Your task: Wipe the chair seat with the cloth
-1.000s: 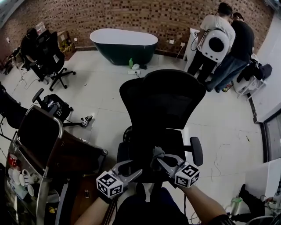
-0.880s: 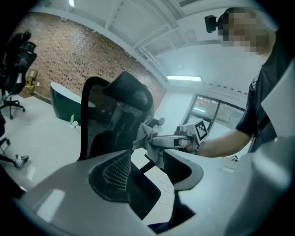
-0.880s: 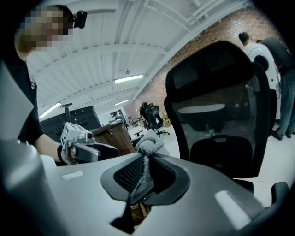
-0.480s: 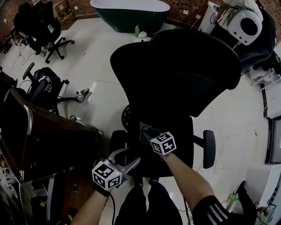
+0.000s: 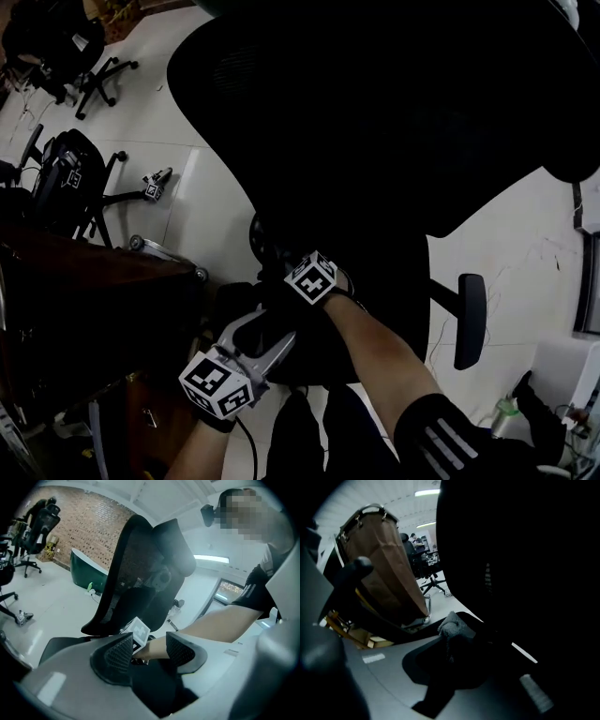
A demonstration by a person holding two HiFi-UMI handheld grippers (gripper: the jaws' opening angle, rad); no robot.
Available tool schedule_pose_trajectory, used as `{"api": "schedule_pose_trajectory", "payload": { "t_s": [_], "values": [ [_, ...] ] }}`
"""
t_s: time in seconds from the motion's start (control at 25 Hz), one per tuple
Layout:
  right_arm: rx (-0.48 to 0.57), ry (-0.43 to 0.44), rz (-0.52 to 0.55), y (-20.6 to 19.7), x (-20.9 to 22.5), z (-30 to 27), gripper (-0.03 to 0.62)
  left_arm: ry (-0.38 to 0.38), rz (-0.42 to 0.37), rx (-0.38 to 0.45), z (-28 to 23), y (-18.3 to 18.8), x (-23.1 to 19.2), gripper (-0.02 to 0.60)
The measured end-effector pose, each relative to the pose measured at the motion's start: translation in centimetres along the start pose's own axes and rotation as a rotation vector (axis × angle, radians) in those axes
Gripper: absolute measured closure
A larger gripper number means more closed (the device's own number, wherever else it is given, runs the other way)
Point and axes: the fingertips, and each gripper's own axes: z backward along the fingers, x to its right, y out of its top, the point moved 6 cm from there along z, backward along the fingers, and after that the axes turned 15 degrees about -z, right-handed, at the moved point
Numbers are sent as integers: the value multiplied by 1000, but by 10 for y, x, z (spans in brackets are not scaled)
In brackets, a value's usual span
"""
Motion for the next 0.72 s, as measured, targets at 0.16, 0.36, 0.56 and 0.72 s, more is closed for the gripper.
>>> {"api": "schedule_pose_trajectory", "payload": {
  "t_s": [0.16, 0.36, 0.56, 0.72],
  "values": [
    [-34, -8, 67, -15, 22, -7, 553, -20, 23, -2, -17, -13, 6, 338],
    [-85, -99, 14, -54, 86, 25, 553, -60, 25, -21, -34, -17, 19, 338],
    [-140, -261, -69, -109, 170, 88, 554, -84, 7, -37, -45, -11, 30, 339],
    [-139, -359, -116, -137, 214, 135, 554, -90, -4, -46, -48, -13, 35, 339]
  ]
}}
